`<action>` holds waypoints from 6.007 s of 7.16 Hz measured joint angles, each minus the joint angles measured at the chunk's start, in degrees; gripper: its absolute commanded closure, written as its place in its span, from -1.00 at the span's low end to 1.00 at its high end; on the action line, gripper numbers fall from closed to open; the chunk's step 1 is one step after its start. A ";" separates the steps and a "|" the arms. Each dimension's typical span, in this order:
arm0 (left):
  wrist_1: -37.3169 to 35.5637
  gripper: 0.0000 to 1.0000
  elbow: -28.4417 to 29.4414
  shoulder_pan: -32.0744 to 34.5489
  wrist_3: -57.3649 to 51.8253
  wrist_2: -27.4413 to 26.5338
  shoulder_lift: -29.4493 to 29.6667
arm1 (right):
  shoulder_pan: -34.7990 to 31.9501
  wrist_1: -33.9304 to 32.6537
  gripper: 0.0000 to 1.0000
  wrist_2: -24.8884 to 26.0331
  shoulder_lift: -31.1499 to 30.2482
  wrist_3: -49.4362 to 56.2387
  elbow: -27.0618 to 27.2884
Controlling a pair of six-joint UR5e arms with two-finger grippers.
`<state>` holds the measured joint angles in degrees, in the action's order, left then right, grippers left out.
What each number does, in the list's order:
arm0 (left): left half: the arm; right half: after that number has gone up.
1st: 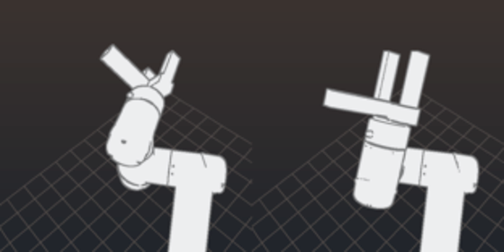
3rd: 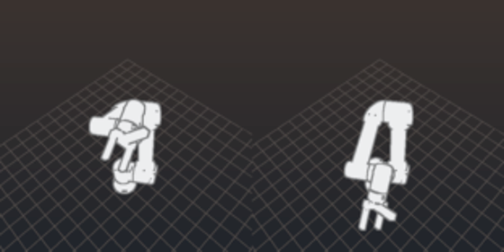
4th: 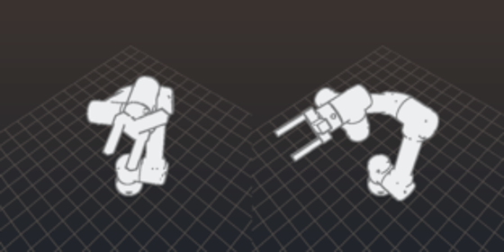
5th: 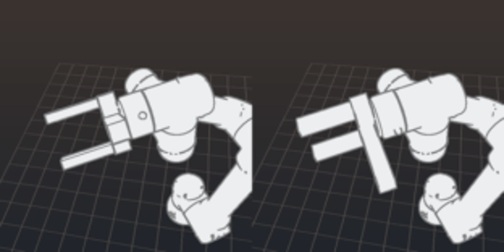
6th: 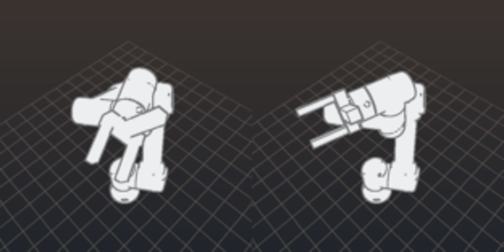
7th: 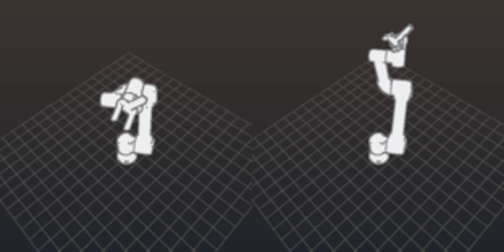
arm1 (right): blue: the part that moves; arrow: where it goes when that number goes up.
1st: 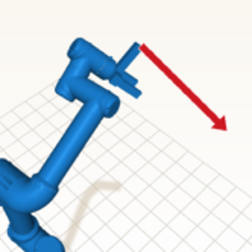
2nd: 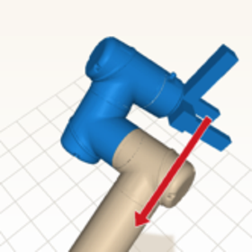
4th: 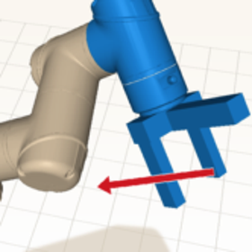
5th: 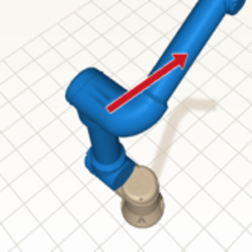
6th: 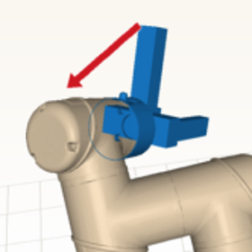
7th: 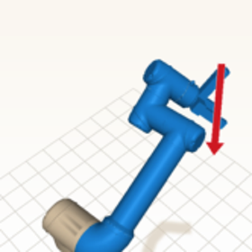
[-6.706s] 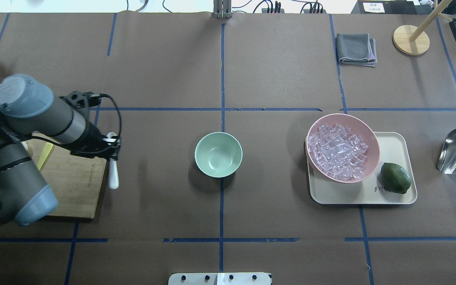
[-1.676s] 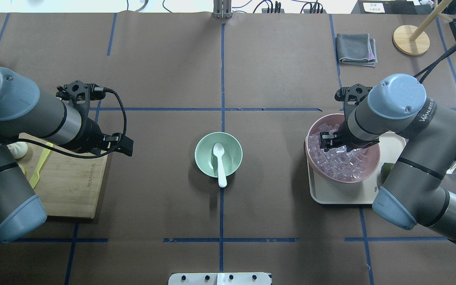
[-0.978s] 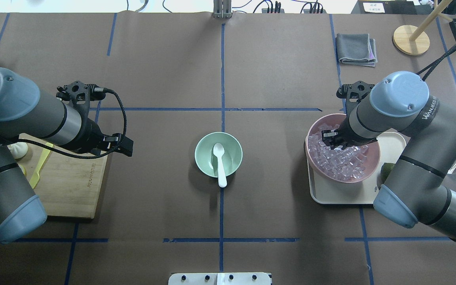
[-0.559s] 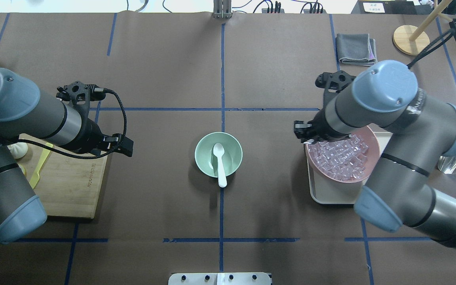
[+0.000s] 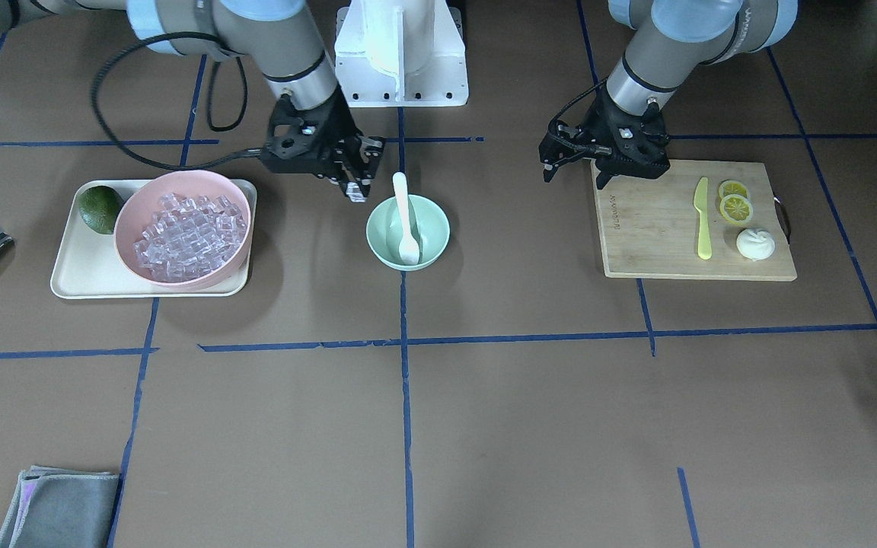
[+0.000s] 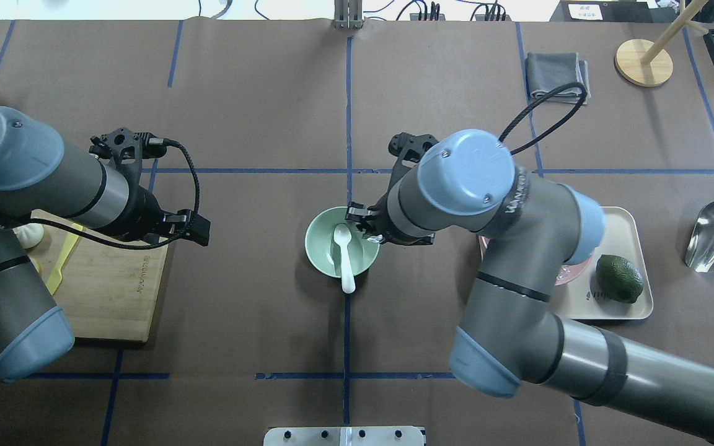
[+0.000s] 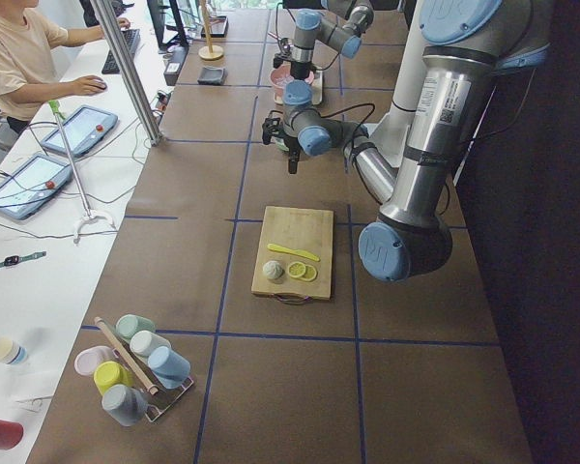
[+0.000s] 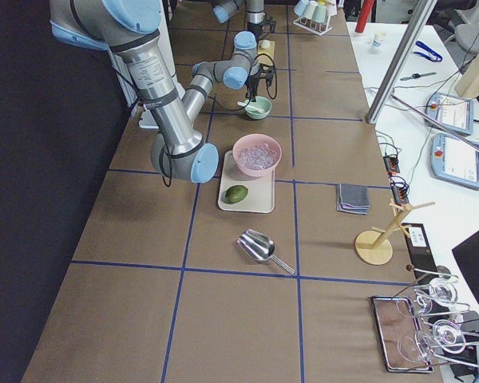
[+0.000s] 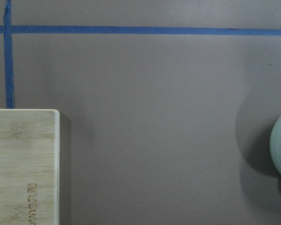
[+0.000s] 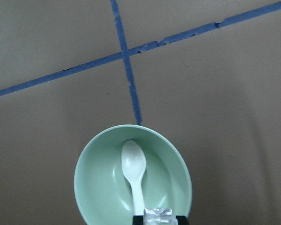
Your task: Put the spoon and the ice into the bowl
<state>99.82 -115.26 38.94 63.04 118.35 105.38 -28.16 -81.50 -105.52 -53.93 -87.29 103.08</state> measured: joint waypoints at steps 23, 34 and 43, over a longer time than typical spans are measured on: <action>-11.08 -0.99 15.97 47.01 -67.23 20.53 -18.38 | -62.47 -8.74 -0.98 -30.28 -45.42 103.45 -4.74; -20.04 -1.00 9.20 47.63 -72.93 14.87 -23.65 | -62.42 -10.07 -0.98 -29.46 -45.10 103.28 -4.95; -20.35 -1.00 8.55 48.08 -73.12 18.21 -24.90 | -62.44 -9.82 -0.98 -29.35 -42.45 103.16 -6.18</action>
<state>79.47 -106.71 87.02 -10.08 136.56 80.47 -90.60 -91.32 -134.87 -96.38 15.87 96.89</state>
